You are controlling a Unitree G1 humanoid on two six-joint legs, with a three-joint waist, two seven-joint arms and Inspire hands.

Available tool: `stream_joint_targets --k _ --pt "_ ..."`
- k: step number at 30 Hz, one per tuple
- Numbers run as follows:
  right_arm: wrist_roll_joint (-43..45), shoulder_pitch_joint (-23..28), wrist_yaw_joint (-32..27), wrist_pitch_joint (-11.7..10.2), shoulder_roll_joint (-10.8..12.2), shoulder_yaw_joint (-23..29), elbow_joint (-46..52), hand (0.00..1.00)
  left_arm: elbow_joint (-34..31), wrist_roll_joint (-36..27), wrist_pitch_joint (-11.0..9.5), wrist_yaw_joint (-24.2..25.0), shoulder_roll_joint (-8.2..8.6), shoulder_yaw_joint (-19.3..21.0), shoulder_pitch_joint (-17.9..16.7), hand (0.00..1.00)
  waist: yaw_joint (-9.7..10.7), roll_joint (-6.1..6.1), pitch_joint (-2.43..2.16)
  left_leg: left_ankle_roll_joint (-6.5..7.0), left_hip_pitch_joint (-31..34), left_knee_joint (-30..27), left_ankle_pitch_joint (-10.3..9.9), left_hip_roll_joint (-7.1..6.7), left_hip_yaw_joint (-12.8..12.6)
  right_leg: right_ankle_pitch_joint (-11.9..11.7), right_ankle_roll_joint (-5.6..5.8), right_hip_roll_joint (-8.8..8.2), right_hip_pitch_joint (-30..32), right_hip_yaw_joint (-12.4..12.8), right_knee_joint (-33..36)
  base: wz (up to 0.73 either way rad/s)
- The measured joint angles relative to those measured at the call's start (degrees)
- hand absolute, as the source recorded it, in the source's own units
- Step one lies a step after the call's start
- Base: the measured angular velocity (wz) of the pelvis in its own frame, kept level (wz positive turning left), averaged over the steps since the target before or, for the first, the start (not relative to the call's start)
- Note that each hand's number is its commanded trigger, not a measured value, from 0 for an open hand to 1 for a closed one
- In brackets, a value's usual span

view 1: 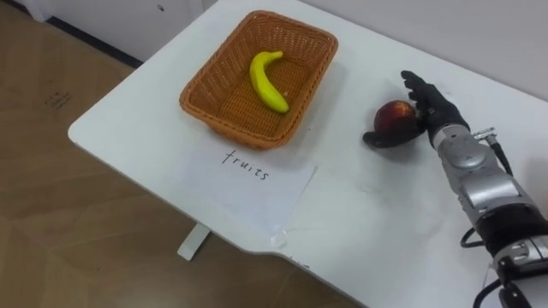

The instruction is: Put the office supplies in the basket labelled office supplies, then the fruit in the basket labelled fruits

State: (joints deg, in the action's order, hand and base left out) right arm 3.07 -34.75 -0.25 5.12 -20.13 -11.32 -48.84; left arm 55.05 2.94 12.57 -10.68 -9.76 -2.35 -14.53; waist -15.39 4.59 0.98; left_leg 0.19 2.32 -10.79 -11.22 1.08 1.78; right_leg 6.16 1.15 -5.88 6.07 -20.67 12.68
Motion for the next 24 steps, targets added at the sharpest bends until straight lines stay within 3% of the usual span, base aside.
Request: stream_joint_targets --k 1,2,6,10,17,24 --pt "0.46 -0.21 0.68 0.05 -0.1 0.0 -0.4 0.82 0.01 -0.02 0.17 0.33 0.0 -0.03 0.17 0.0 -0.25 0.0 0.0 -0.02 -0.02 0.05 -0.01 0.06 -0.01 -0.04 -0.06 0.04 0.0 -0.18 0.0 0.0" --pt "1.29 -0.23 1.21 0.04 -0.33 0.01 -0.64 1.0 0.11 0.01 0.41 0.76 0.0 -0.02 0.55 0.0 -0.56 0.01 -0.01 -0.04 -0.02 0.05 -0.03 0.11 -0.02 -0.09 -0.13 0.07 -0.04 -0.48 0.0 0.0" --pt "4.69 -1.53 1.68 0.0 -0.55 0.01 -2.45 1.0 0.08 0.03 1.08 1.89 0.03 -0.03 1.14 0.0 -0.8 -0.03 0.0 -0.08 -0.08 0.04 -0.05 0.2 -0.01 -0.2 -0.3 0.13 -0.18 -1.05 -0.01 0.0" --pt "6.54 -3.69 1.45 0.34 -1.73 -0.8 -5.64 1.0 0.07 0.0 1.64 2.34 -0.21 -0.13 1.37 0.0 -1.13 -0.05 0.02 -0.14 -0.21 0.07 -0.09 0.29 0.05 -0.29 -0.45 0.02 -0.38 -3.21 -0.08 0.0" --pt "6.53 -4.86 0.93 1.55 -3.65 -0.95 -7.28 1.0 0.23 0.04 1.97 2.27 -0.26 -0.11 2.59 0.0 -2.77 0.22 0.06 -0.15 -1.16 0.9 -0.12 0.33 0.0 -0.29 -0.45 0.09 -0.97 -3.54 -0.32 -0.01" --pt "6.49 -4.86 1.82 4.03 -3.62 -1.17 -7.28 1.0 0.22 0.04 2.13 2.31 -0.42 0.02 2.7 0.0 -3.65 0.73 0.03 -0.15 -2.03 1.15 -0.11 0.41 -0.04 -0.31 -0.41 0.38 -1.91 -3.42 -1.13 -0.01"
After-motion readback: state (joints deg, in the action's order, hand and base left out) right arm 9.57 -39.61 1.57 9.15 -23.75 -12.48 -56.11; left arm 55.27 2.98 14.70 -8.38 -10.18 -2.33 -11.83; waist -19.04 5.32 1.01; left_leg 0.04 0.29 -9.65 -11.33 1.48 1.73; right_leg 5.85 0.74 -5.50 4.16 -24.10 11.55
